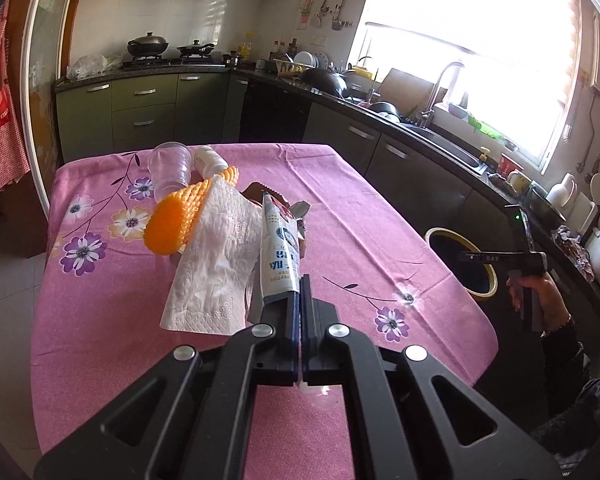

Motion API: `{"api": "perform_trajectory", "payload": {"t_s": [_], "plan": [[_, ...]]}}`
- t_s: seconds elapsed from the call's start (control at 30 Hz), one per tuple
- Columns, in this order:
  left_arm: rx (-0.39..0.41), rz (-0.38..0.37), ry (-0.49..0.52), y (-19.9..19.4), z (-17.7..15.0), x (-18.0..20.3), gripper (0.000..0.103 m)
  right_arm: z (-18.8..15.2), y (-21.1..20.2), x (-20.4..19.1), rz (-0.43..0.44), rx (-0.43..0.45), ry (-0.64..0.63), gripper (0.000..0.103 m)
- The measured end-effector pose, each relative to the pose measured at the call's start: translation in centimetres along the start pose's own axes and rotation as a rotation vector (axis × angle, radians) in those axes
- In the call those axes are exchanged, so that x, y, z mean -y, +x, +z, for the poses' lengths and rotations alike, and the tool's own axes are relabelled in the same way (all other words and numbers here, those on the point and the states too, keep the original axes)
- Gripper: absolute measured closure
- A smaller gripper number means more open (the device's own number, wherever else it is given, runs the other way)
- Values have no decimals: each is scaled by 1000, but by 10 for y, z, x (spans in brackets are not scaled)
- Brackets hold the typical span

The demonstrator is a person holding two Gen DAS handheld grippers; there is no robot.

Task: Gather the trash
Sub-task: 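Grasp the white toothpaste tube with the left gripper and lift it, then carry the tube over the bin and open the left gripper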

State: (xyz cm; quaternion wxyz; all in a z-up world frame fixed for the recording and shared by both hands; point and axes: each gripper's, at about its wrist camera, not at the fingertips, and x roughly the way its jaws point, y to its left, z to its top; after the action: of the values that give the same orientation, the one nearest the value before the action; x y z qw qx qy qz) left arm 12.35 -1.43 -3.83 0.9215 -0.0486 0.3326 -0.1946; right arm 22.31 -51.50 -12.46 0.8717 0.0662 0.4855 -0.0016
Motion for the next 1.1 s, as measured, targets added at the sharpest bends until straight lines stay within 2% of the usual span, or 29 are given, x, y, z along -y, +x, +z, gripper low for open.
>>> {"api": "perform_trajectory", "payload": {"t_s": [0.27, 0.63, 0.93, 1.1], "plan": [[2, -4, 29, -1, 3, 7, 103, 0, -1, 4, 1, 4, 5, 37], [-76, 23, 10, 24, -7, -9, 103, -2, -1, 8, -2, 5, 15, 37], [-55, -10, 53, 13, 0, 8, 103, -2, -9, 8, -1, 25, 20, 37], [-34, -61, 99, 1, 6, 32, 103, -3, -16, 13, -2, 42, 27, 37]]}}
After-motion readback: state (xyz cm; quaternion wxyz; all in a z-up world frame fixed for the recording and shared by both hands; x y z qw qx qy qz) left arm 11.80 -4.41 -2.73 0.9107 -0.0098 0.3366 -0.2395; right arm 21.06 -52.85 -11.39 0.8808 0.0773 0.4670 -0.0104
